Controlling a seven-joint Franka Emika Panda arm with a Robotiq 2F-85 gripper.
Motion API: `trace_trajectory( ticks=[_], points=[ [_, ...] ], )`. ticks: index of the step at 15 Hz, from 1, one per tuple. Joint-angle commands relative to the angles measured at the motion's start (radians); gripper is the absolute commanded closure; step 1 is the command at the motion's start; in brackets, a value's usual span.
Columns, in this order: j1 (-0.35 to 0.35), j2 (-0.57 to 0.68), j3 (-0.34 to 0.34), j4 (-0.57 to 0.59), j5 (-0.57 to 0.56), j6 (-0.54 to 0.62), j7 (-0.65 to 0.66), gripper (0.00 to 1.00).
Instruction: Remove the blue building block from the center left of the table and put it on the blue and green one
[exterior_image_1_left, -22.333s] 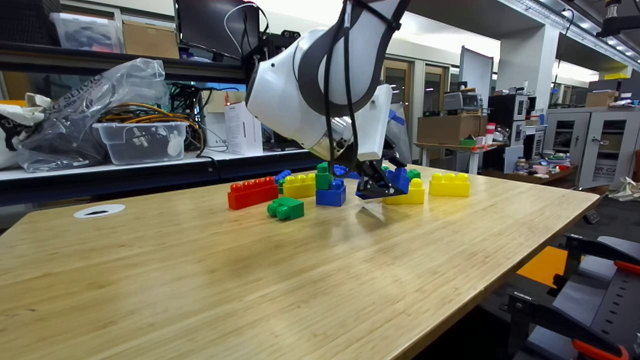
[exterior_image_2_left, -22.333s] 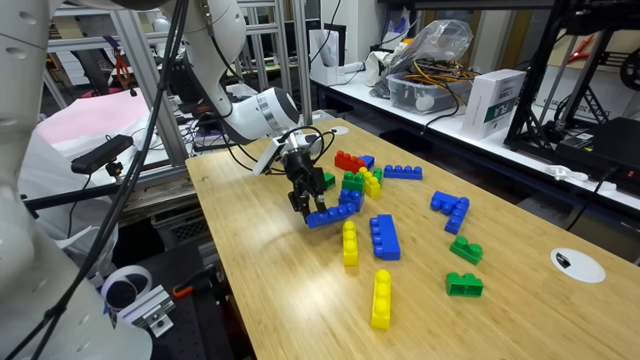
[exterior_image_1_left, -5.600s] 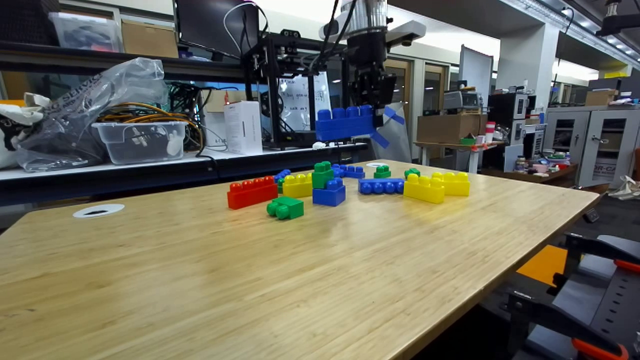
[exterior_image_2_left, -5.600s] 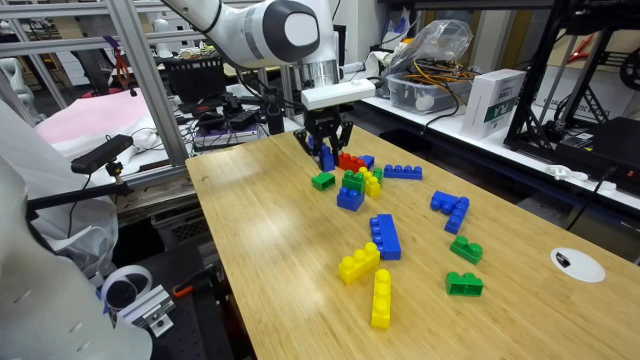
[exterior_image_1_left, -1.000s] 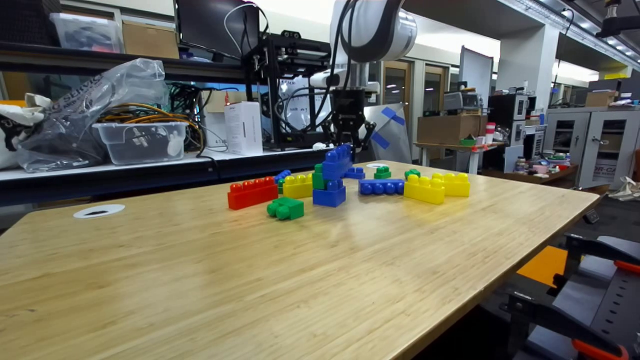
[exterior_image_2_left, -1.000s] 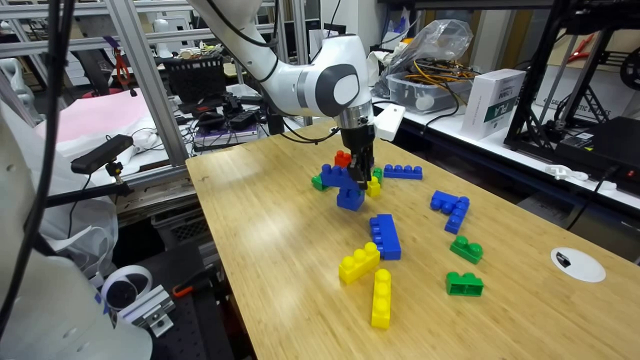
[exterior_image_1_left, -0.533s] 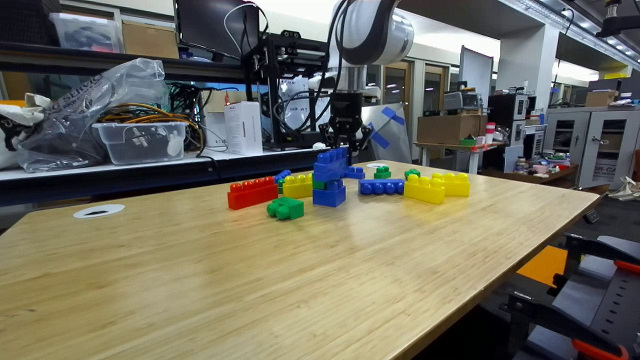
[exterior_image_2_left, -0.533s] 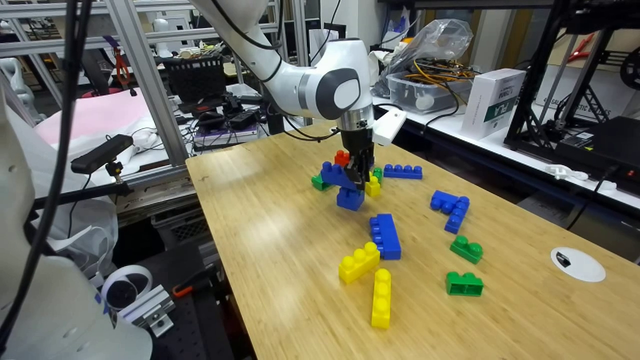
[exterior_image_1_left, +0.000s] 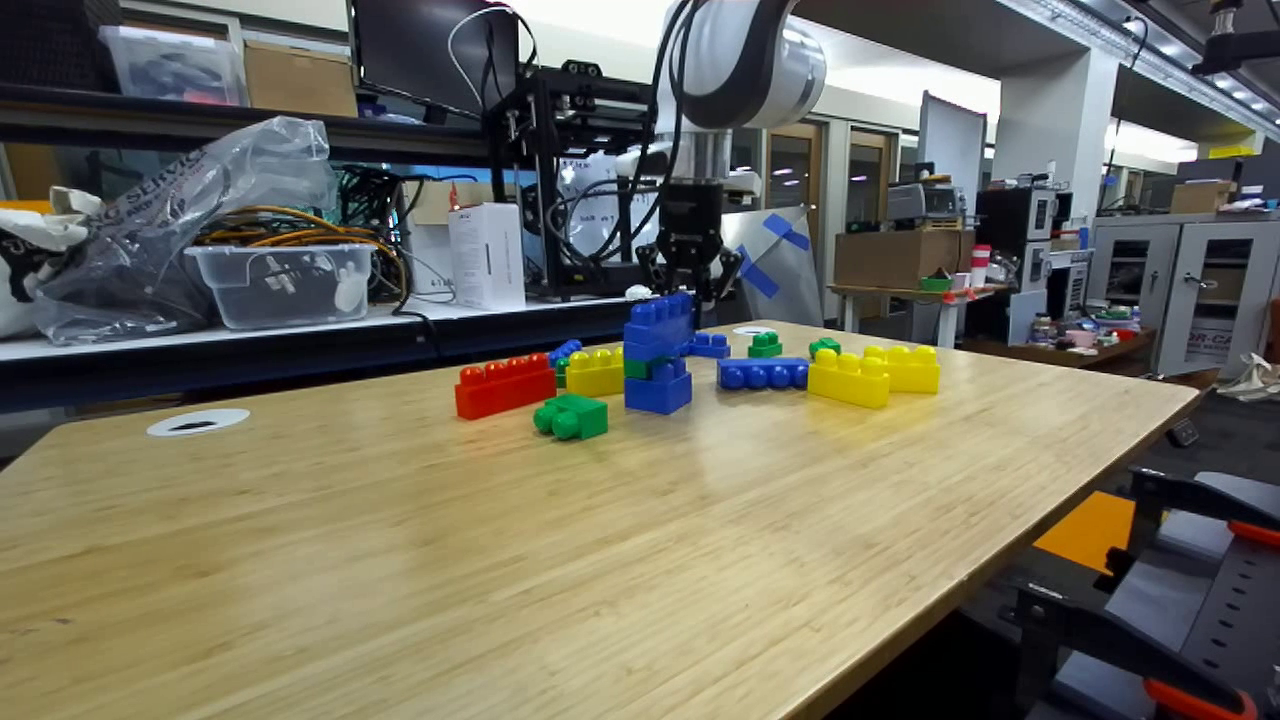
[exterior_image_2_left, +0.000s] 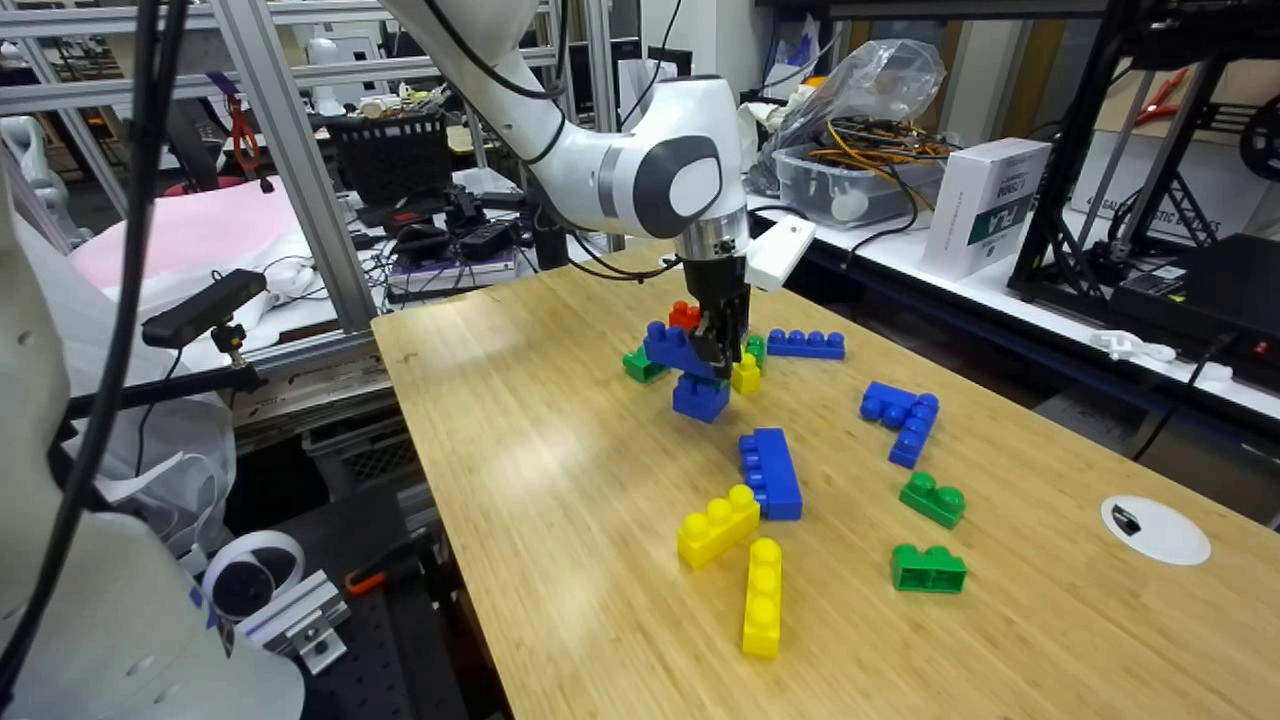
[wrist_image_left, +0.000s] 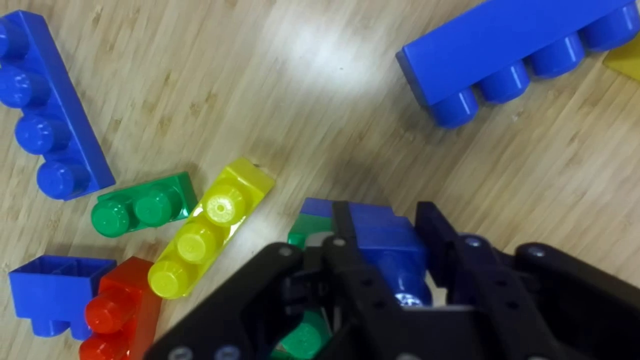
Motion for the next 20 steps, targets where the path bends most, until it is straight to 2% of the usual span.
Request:
trace_trajectory(
  ticks=[1, 12, 20],
  points=[
    [-0.009, 0.023, 0.007, 0.019, 0.006, 0.0, 0.01, 0.89],
    [-0.035, 0.054, 0.012, 0.018, 0.018, 0.008, 0.007, 0.89],
    [-0.02, 0.064, 0.002, 0.031, -0.01, -0.008, 0.019, 0.89]
  ],
)
